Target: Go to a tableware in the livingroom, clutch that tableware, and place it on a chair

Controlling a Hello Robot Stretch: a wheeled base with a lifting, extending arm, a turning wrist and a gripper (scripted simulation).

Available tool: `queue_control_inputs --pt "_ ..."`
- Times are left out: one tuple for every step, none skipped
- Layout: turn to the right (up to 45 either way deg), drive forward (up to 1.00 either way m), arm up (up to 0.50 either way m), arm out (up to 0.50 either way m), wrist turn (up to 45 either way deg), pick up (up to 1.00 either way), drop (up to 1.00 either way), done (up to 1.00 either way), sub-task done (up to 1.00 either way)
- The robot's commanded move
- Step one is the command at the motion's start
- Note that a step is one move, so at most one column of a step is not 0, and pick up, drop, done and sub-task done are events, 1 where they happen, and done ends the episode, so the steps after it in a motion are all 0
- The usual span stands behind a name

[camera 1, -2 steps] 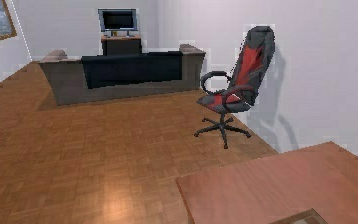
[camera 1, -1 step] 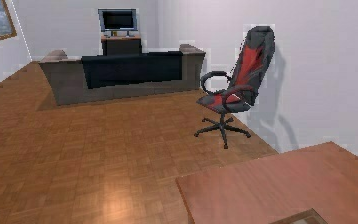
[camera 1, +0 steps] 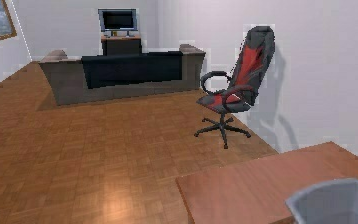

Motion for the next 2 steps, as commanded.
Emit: queue_control_inputs --pt "0.0 0.0 0.0 0.0 -3.0 0.0 0.0 0.0 0.0" --pt "0.0 0.0 0.0 -0.26 0.0 0.0 0.0 0.0 0.0"
